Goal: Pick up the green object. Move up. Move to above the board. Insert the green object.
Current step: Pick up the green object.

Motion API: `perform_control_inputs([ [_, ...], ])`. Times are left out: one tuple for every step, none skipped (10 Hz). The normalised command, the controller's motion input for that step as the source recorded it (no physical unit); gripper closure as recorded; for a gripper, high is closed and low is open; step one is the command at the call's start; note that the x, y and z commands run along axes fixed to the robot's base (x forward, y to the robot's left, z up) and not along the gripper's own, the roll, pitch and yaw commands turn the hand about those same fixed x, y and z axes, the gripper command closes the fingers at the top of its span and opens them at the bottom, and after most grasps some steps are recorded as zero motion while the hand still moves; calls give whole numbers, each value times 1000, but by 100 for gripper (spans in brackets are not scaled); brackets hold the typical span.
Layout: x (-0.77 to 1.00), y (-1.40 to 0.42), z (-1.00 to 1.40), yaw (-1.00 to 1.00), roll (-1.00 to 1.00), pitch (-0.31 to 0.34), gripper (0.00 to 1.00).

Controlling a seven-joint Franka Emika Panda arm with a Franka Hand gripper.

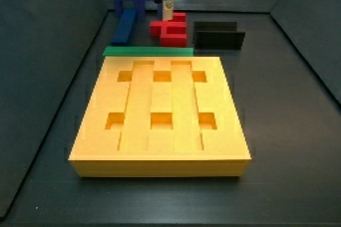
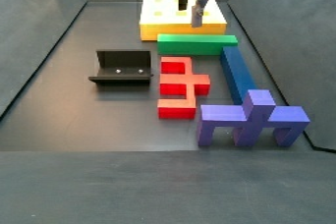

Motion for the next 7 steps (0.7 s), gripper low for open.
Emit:
perform_control_inputs([
  [14, 0, -31, 0, 0, 0, 0],
  [-231, 0, -403, -97, -154, 0, 0],
  [-326, -331, -494, -137, -87, 44, 0],
  [-331, -389, -574, -157, -60, 81, 0],
  [-351, -289, -603, -300, -86, 93, 0],
  [-206, -77, -474, -594, -29, 97, 0],
  [-60, 0, -343, -571, 0, 116, 0],
])
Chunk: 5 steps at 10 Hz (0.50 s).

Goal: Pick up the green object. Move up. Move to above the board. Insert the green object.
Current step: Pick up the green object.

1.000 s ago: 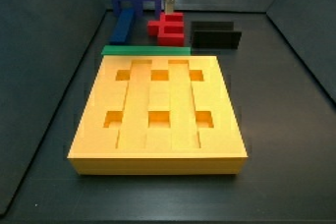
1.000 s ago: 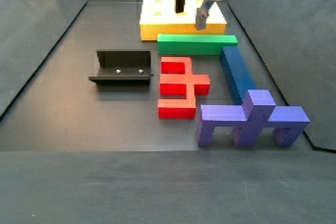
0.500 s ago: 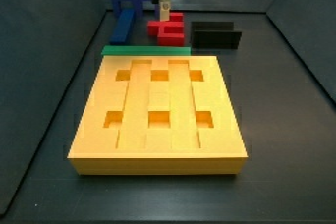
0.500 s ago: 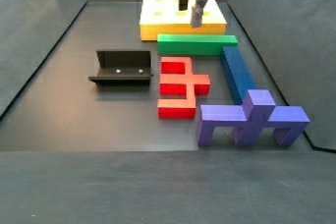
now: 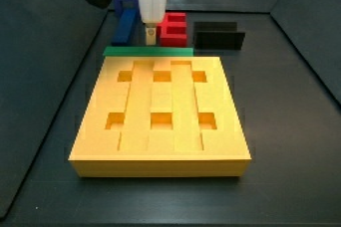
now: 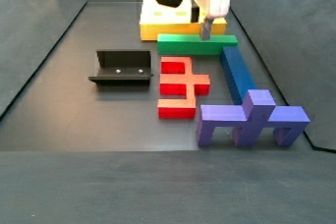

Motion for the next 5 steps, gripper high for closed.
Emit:
perform_control_inputs([
  [-20, 0, -314, -523, 26, 117, 0],
  [0, -129, -237, -380, 56, 130, 0],
  [20, -186, -174, -246, 70, 131, 0],
  [0, -89, -189, -123, 50, 114, 0],
  [0, 0, -180, 0, 86, 117, 0],
])
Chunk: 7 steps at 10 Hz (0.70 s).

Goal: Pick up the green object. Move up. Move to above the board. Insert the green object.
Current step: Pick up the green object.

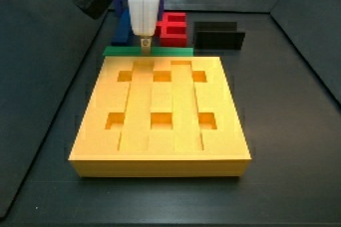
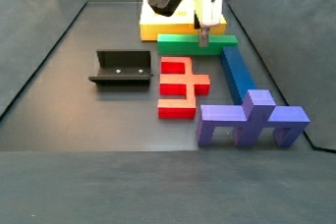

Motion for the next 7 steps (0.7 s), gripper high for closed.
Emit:
perform_control_inputs([
  [0, 0, -174, 0, 106, 100, 0],
  [0, 0, -183, -14, 97, 91, 0],
  [0, 0, -197, 0, 76, 64, 0],
  [-6, 0, -229, 0, 80, 60, 0],
  [-34, 34, -231, 0, 73, 53, 0],
  [-26, 57, -234, -6, 87, 59, 0],
  [0, 31, -220, 0, 81, 60, 0],
])
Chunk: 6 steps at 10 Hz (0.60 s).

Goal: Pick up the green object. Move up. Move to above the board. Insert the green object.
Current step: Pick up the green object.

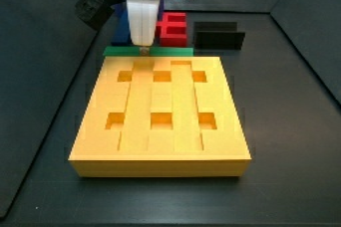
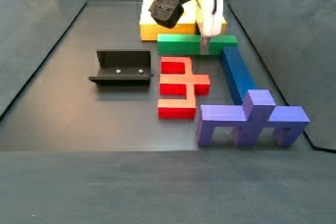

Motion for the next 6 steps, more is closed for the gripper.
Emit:
perform_control_inputs([
  [0, 0, -171, 0, 69, 59, 0],
  [0, 0, -89, 0, 59, 43, 0],
  [0, 0, -80, -37, 61, 37, 0],
  [0, 0, 0, 0, 9, 0, 0],
  [0, 0, 0, 0, 0, 0, 0],
  [0, 0, 0, 0, 0, 0, 100],
])
